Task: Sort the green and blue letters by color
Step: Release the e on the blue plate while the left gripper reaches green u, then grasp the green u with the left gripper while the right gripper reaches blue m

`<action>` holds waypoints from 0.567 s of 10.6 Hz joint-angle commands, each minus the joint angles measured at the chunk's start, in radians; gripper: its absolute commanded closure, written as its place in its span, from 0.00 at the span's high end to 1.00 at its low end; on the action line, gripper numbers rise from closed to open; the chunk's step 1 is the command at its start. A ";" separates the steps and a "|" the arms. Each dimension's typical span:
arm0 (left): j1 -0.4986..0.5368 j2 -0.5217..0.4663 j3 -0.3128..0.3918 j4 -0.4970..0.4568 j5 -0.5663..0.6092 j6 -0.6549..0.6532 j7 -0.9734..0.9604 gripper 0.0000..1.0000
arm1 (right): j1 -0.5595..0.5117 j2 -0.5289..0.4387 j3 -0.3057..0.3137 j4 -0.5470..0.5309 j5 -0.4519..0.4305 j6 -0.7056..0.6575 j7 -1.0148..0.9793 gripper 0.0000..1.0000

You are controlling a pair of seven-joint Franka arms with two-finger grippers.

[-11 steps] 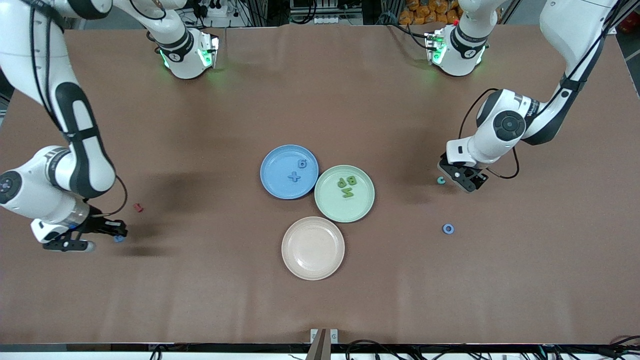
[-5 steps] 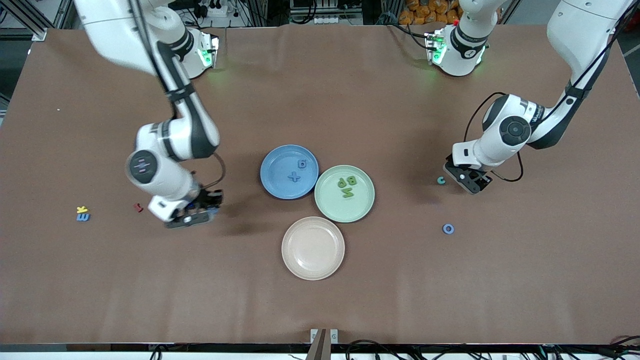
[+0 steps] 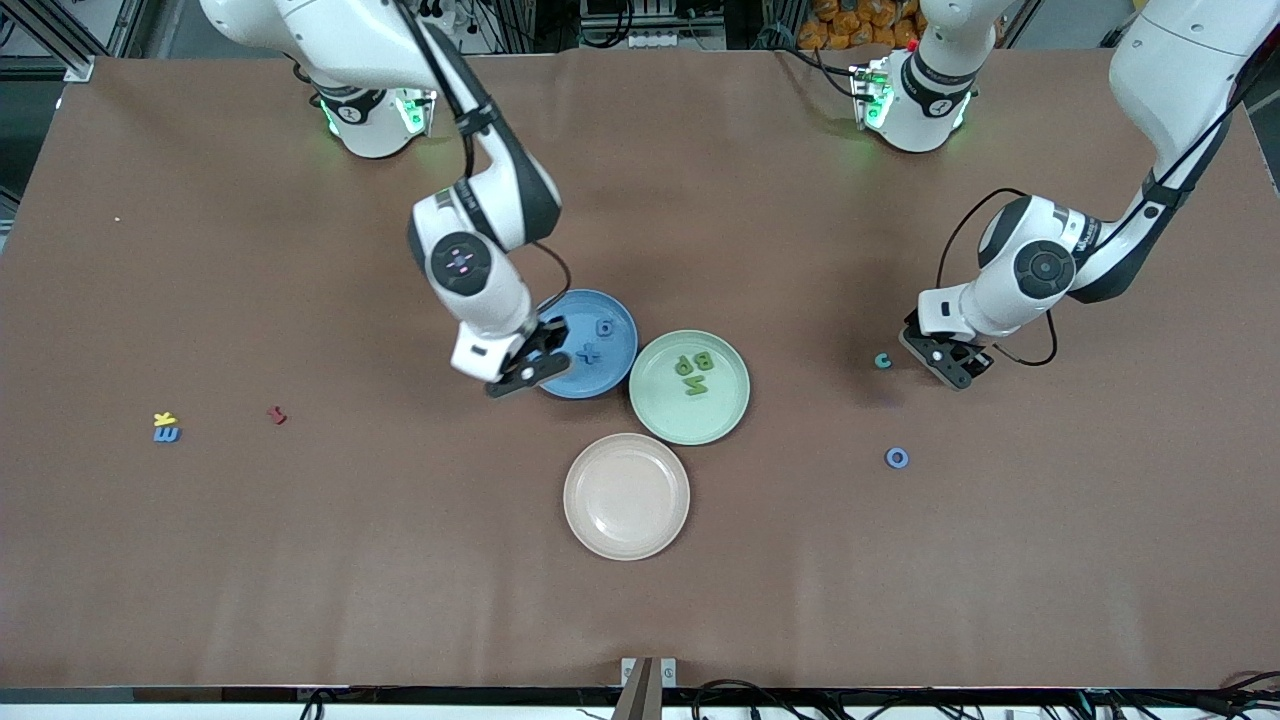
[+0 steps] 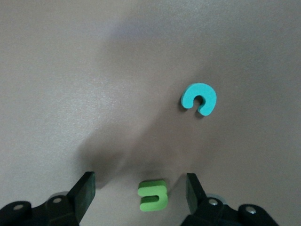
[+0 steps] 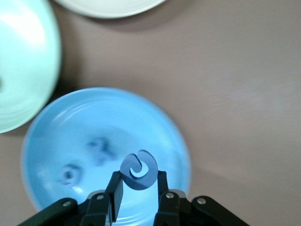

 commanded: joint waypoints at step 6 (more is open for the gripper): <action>-0.002 -0.022 -0.019 -0.034 0.025 0.004 -0.083 0.79 | -0.052 -0.034 0.043 0.014 0.004 -0.052 0.207 1.00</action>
